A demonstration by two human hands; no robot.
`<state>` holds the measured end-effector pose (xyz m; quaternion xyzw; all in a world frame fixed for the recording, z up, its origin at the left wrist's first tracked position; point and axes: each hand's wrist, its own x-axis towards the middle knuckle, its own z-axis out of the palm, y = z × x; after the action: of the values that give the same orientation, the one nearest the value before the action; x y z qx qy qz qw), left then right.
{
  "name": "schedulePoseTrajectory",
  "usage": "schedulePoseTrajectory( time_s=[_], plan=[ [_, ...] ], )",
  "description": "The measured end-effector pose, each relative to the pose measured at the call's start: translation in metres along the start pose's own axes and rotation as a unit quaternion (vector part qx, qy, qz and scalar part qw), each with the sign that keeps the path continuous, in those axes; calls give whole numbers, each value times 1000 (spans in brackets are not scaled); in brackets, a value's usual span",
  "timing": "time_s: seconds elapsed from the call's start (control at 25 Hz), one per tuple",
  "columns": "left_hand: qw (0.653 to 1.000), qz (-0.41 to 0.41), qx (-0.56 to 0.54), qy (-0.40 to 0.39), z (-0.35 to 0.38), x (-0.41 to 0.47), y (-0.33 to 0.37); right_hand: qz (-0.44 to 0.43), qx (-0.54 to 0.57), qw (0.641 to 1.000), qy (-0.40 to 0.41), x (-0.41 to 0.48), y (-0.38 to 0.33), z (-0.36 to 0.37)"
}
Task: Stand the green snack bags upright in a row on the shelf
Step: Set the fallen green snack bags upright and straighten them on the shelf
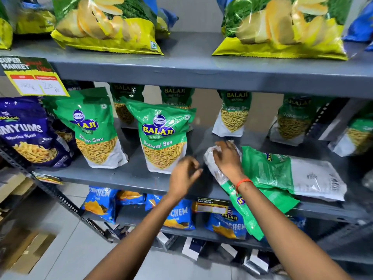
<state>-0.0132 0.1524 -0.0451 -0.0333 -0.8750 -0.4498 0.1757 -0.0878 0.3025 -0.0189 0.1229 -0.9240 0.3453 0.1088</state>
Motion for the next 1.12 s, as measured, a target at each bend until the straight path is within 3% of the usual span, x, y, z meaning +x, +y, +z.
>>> schedulePoseTrajectory(
  time_s=[0.08,0.16,0.4,0.52,0.6,0.64,0.76,0.84,0.96,1.12],
  plan=[
    [979,96,136,-117,31,3,6,45,-79,996,-13,-1,23,-12],
    [945,170,210,-184,55,4,9,73,-115,990,-38,-3,46,-19],
    [889,299,324,-124,75,-9,0,78,-141,982,-103,-7,81,-47],
    [931,228,275,-80,71,0,9,137,-69,978,-143,-7,98,-61],
    [963,152,212,-70,62,15,29,177,53,973,-139,-8,102,-72],
    [973,127,183,-64,58,24,37,216,161,953,-136,-8,99,-79],
    [997,31,75,7,47,59,58,307,480,811,-134,-10,105,-99],
    [999,-29,-17,25,44,84,60,302,554,768,-111,-5,115,-104],
    [982,-74,-171,-31,44,109,52,282,553,777,-108,9,126,-99],
    [941,-164,-289,-71,46,121,44,208,442,871,-45,17,112,-83]
  ],
)
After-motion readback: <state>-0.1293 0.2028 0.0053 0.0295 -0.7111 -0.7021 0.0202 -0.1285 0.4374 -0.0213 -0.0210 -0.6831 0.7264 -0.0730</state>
